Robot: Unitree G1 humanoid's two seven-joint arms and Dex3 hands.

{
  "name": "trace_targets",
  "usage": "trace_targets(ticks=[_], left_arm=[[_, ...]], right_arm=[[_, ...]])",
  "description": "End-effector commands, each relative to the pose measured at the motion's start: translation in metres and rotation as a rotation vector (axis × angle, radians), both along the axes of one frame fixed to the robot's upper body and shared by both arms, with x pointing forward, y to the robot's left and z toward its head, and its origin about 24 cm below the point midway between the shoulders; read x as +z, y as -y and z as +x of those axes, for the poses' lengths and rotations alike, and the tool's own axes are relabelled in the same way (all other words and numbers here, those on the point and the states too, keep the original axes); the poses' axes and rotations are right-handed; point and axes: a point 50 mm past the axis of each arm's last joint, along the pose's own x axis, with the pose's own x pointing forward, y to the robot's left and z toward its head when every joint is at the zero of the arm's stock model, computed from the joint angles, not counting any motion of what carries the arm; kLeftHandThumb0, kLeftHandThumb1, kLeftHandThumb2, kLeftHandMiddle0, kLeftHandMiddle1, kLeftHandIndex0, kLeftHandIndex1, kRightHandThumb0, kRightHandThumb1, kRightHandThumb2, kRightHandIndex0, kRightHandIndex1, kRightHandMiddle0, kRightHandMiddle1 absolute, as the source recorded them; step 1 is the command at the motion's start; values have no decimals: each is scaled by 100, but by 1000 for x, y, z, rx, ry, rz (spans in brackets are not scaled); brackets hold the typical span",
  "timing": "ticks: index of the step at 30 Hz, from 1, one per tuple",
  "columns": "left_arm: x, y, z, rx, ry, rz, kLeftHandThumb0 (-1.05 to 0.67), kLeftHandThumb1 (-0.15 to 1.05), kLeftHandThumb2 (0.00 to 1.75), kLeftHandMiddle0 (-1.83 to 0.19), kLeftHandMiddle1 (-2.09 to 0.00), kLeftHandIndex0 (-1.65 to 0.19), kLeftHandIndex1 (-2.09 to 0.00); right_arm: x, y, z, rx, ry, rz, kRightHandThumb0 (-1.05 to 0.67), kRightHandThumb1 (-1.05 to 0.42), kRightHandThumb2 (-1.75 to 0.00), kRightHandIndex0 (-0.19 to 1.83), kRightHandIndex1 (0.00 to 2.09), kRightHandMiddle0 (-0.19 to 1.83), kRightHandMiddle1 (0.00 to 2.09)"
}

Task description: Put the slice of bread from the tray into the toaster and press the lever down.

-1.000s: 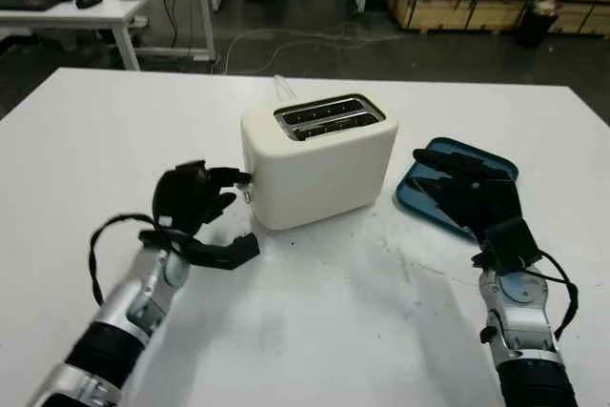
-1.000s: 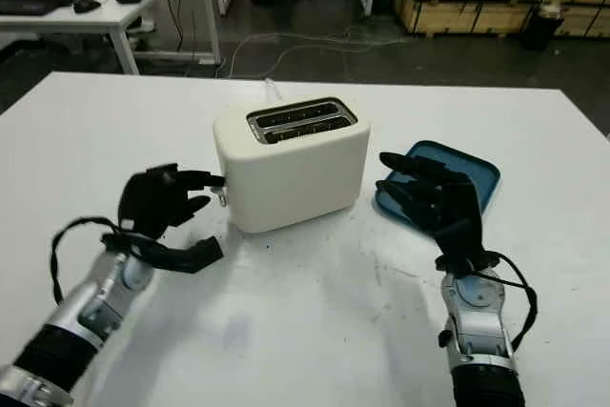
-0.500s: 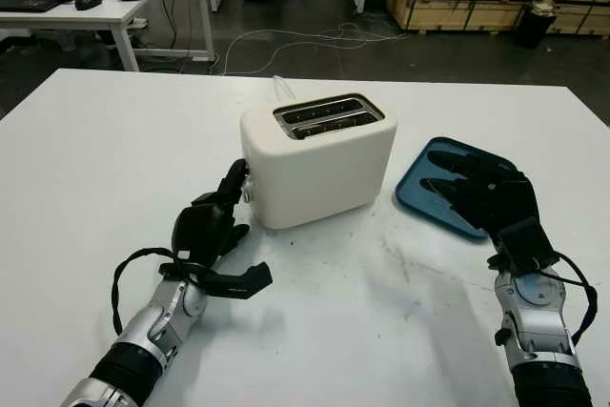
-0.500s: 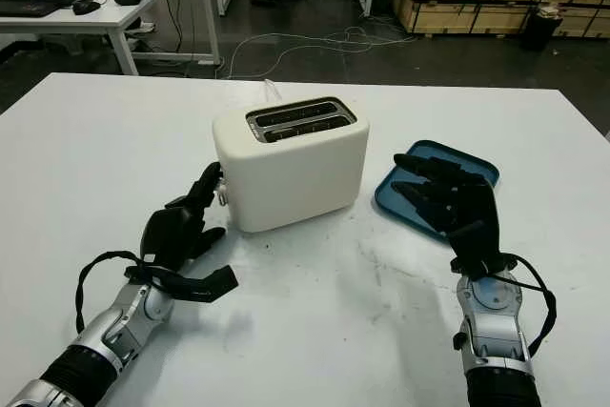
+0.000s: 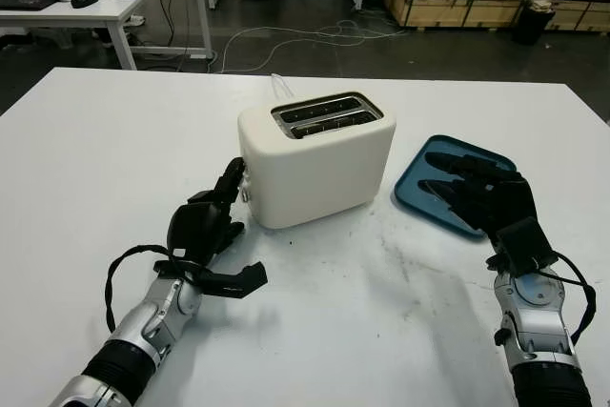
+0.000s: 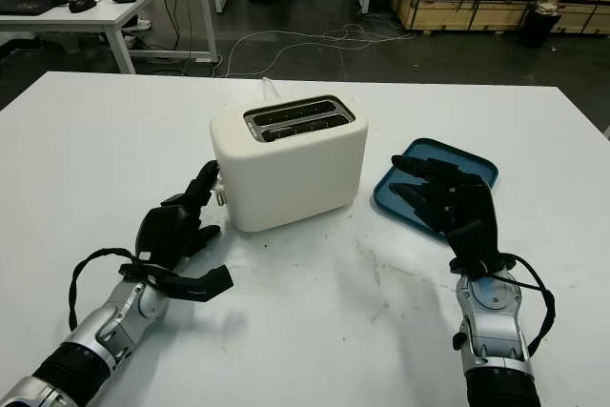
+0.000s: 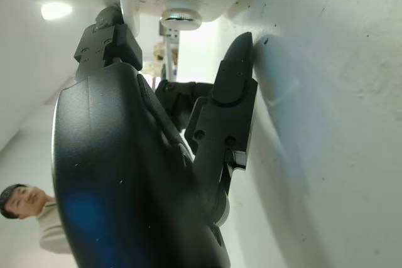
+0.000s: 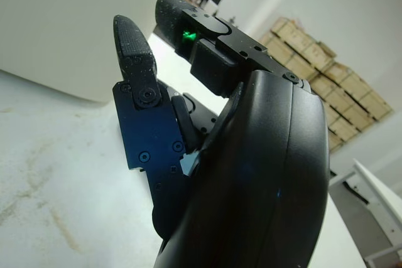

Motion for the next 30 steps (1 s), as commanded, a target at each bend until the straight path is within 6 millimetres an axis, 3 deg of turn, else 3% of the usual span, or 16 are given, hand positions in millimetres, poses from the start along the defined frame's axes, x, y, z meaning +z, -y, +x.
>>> trace_targets(ticks=[1, 5, 8, 11, 23, 30], left_arm=[[7, 18, -4, -132, -48, 0, -8, 92, 12, -67, -151, -109, -1], [56, 0, 5, -112, 202, 17, -8, 88, 5, -73, -169, -115, -4], [90, -10, 10, -102, 327, 25, -12, 91, 4, -76, -156, -114, -4], [111, -15, 14, -100, 414, 29, -13, 89, 2, -83, -159, -118, -7], [135, -23, 17, -86, 492, 39, -15, 80, 0, -93, -143, -124, -13], [141, -34, 4, -46, 370, -28, -27, 83, 2, -81, -133, -121, -13]], right_arm=[[1, -3, 2, 9, 3, 15, -47, -86, 0, 118, 2, 104, 0], [0, -4, 3, 10, 3, 13, -46, -86, 0, 118, 1, 105, 0], [0, -7, 3, 15, 0, 25, -50, -86, 0, 116, 0, 105, 0], [0, -9, 3, 22, -5, 34, -48, -85, 0, 117, 0, 105, 0], [-2, -11, 3, 36, -1, 56, -45, -85, 0, 117, 0, 105, 0], [7, -6, 10, 24, 26, 51, -49, -85, 0, 113, 0, 104, 0]])
